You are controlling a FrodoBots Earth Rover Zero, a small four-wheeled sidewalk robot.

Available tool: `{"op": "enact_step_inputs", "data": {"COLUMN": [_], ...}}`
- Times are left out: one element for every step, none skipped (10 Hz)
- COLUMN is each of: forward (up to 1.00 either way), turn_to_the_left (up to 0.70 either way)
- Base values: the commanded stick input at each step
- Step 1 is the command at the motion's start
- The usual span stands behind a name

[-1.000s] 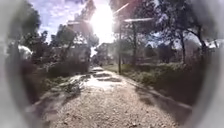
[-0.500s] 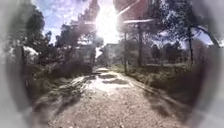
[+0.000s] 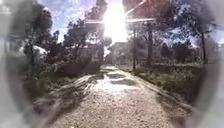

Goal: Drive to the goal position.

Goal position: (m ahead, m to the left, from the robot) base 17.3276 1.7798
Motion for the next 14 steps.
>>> {"op": "enact_step_inputs", "data": {"forward": [0.7, 0.7, 0.7, 0.7, 0.7, 0.7, 0.63, 0.49, 0.34, 0.2, 0.05, 0.0, 0.0, 0.0], "turn_to_the_left": [0.0, 0.0, 0.0, 0.0, 0.0, 0.0, 0.0, 0.0, 0.0, 0.0, 0.0, 0.0, 0.0, 0.0]}}
